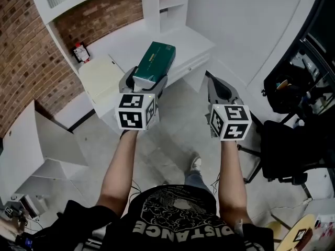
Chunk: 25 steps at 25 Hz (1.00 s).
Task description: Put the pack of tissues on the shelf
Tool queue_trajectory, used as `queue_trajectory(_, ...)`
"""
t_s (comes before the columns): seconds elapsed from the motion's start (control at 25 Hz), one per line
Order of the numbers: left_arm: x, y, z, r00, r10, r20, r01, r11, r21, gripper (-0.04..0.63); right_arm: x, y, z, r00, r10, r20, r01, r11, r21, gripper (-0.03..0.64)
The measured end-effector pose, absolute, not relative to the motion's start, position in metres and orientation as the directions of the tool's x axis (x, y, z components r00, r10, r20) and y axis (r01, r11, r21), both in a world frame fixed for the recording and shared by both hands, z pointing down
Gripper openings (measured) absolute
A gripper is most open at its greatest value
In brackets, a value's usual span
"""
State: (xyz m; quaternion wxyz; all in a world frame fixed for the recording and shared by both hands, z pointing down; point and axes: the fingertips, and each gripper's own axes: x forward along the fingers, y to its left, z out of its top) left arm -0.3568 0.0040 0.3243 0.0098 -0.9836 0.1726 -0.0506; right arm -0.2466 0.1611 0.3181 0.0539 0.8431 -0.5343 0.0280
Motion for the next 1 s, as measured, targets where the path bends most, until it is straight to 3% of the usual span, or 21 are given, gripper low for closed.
queue_trajectory(1.0, -0.111, -0.031, 0.332, 0.891, -0.437, 0.126, -0.431, -0.899, -0.075, 0.417, -0.001, 0.102, 0.339, 0.279, -0.952, 0.123, -0.96, -0.279, 0.016, 0.003)
